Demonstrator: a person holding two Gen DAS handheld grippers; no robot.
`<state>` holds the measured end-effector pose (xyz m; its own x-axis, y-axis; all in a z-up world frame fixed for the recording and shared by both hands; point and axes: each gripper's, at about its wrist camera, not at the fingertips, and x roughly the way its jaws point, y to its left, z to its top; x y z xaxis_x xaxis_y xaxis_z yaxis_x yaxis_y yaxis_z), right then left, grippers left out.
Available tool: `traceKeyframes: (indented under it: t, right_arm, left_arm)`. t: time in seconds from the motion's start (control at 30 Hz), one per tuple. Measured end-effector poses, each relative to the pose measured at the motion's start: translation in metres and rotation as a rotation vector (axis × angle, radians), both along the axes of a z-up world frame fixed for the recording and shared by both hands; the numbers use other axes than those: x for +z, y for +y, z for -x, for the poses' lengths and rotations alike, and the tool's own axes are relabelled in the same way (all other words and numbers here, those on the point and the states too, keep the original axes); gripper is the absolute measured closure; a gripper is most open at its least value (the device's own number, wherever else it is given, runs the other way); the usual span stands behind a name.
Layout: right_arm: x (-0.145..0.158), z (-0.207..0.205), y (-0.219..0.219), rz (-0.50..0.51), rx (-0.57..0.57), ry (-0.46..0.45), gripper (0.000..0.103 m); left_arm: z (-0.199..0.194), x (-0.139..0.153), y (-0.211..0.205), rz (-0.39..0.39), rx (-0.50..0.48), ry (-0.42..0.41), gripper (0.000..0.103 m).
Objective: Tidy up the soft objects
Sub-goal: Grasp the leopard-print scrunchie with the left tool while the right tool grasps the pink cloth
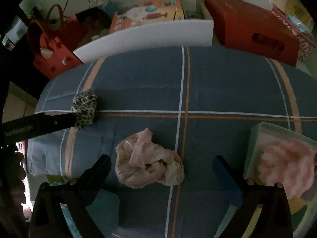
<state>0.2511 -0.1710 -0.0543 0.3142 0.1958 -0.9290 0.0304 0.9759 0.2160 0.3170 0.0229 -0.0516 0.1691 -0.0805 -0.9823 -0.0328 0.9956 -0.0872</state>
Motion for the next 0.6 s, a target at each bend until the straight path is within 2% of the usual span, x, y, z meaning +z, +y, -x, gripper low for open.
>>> traceKeyframes:
  t: [0.03,0.17,0.27,0.3,0.33,0.47,0.53,0.6]
  right_arm:
    - [-0.003,-0.001,0.001,0.003,0.004,0.006,0.0]
    - [-0.013,-0.005,0.004,0.011,0.016,0.019,0.0]
    - [-0.018,-0.005,0.005,-0.006,0.018,0.019,0.002]
    - [-0.02,-0.005,0.005,-0.015,0.02,0.021,0.005]
    - [-0.021,-0.005,0.005,-0.022,0.022,0.022,0.012]
    - [-0.022,-0.002,0.004,-0.05,0.02,0.008,0.027]
    - [-0.021,0.002,0.002,-0.073,0.014,-0.001,0.044]
    - [-0.02,0.005,0.0,-0.083,0.009,-0.007,0.054]
  left_arm:
    - [-0.002,-0.004,-0.001,-0.005,0.001,0.009,0.019]
    - [-0.008,-0.018,-0.006,-0.012,-0.001,0.038,0.023]
    - [-0.012,-0.025,-0.006,0.014,0.007,0.053,0.038]
    - [-0.013,-0.026,-0.005,0.021,0.008,0.057,0.041]
    - [-0.016,-0.028,-0.005,0.027,0.008,0.059,0.048]
    - [-0.014,-0.029,-0.007,0.045,0.008,0.047,0.072]
    - [-0.01,-0.026,-0.007,0.06,0.014,0.033,0.077]
    - [-0.005,-0.022,-0.004,0.06,0.024,0.026,0.081]
